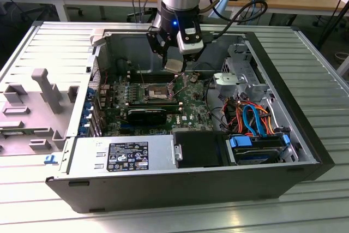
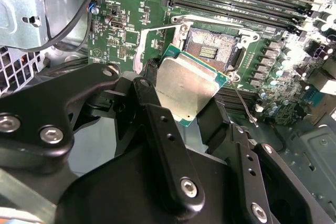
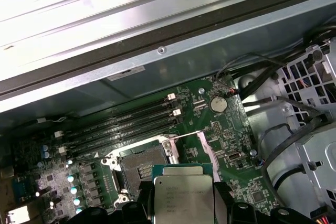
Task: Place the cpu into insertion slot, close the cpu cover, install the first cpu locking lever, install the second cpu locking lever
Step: 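Place the cpu into insertion slot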
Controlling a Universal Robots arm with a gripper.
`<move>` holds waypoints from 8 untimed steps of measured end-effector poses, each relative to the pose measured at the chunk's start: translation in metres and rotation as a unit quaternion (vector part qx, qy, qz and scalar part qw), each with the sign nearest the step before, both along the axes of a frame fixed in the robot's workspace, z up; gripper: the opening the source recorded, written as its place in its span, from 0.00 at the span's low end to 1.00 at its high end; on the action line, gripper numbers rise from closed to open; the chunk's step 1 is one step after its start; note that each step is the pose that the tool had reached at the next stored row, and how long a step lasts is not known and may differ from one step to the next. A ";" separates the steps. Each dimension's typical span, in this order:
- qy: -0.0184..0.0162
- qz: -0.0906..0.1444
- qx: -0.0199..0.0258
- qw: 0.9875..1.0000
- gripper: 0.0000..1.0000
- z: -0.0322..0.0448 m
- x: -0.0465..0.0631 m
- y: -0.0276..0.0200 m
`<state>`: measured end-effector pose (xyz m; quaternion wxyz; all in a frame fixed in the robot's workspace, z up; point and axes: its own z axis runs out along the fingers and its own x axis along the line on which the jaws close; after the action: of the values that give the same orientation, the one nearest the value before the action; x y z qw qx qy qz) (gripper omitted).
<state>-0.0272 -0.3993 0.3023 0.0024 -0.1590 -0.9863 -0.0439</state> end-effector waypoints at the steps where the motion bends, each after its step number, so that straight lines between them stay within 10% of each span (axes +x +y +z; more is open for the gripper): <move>1: 0.000 -0.001 0.000 1.000 0.55 0.0000 0.000 0.0000; 8: 0.000 -0.004 0.000 1.000 0.55 -0.0002 0.000 0.0000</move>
<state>-0.0272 -0.3993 0.3022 0.0022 -0.1633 -0.9856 -0.0438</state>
